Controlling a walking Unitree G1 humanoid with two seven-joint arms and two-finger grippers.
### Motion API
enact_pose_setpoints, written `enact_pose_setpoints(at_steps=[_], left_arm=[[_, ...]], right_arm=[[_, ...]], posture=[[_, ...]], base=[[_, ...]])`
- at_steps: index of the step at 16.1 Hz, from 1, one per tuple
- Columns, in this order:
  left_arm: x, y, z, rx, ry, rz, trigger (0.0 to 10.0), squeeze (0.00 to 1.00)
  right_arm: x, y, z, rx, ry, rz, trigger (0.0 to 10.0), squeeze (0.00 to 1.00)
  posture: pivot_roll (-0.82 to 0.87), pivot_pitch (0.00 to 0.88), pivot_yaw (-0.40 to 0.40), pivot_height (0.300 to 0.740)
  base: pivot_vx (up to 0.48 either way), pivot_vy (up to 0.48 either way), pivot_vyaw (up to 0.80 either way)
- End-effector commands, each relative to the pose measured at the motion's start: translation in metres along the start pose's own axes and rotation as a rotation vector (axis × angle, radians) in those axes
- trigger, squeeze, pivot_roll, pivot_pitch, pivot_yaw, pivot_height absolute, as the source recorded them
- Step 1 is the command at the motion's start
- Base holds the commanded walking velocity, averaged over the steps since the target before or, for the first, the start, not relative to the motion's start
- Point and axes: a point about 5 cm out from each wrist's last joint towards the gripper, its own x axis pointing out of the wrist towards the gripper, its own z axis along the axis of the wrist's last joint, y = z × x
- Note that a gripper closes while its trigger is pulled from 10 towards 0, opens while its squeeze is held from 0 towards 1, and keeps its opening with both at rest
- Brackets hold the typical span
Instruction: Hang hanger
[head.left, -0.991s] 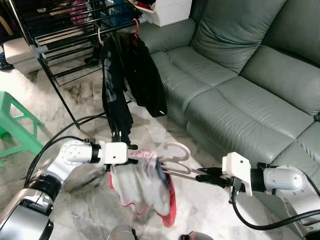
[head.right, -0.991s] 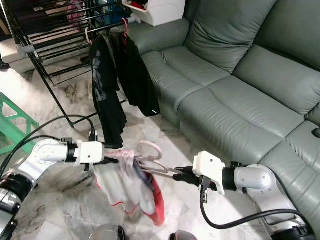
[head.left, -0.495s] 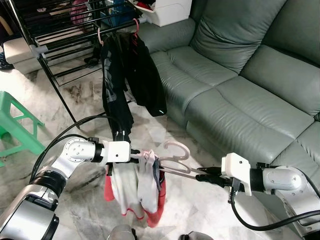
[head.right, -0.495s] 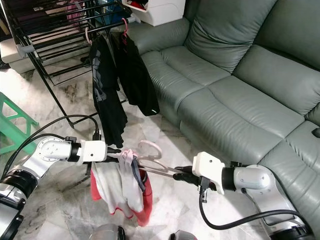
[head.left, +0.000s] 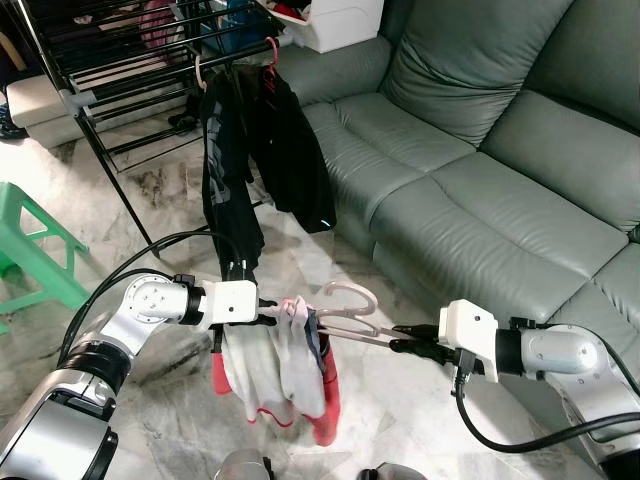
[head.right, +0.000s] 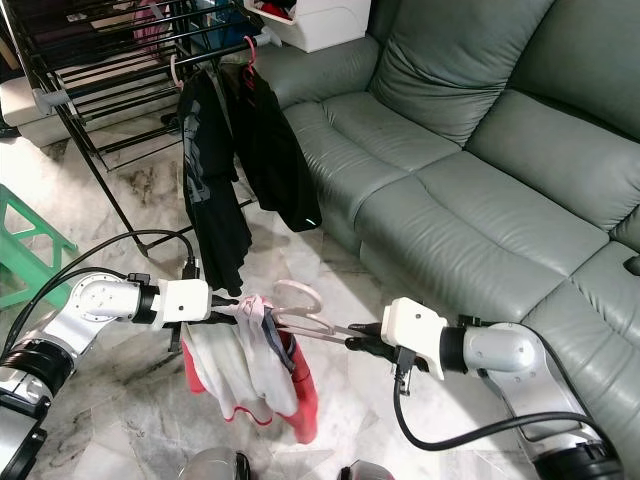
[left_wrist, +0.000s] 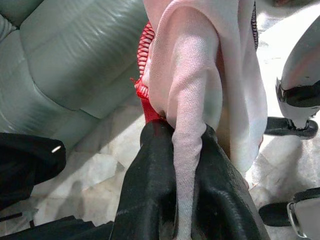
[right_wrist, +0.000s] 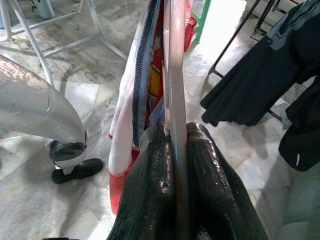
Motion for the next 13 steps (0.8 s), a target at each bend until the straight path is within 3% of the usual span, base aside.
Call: enact_pose_setpoints(at_steps=[1,3,5,9,13], left_arm=[[-0.002,0.013,0.004,-0.007,-0.038,0.146,0.0,0.0],[-0.006,0.022,0.0,0.008,0.015,0.257,0.0,0.0],[-0.018,0.036,-0.006,0.022,0.101,0.409,0.0,0.0],[-0.026,0.045,-0.009,0.032,0.147,0.486,0.0,0.0],[-0.027,0.039,-0.022,-0.025,0.212,0.515,0.0,0.0]], right_arm=[[0.004,0.002,0.0,0.014,0.001,0.065,10.0,1.0],[-0.004,0.0,0.001,0.063,0.025,0.123,10.0,1.0],[-0.02,-0.025,0.012,0.093,0.026,0.068,10.0,1.0],[-0.045,-0.07,0.004,-0.094,0.202,-0.189,10.0,1.0],[-0.071,-0.092,0.026,-0.044,0.064,-0.337,10.0,1.0]], posture=[[-0.06,0.015,0.034,0.74],[-0.06,0.015,0.034,0.74],[-0.06,0.015,0.034,0.74],[-0.05,0.014,0.043,0.74],[-0.05,0.017,0.051,0.74]], base=[[0.0,0.0,0.0],[0.0,0.0,0.0],[0.0,0.0,0.0],[0.0,0.0,0.0],[0.0,0.0,0.0]])
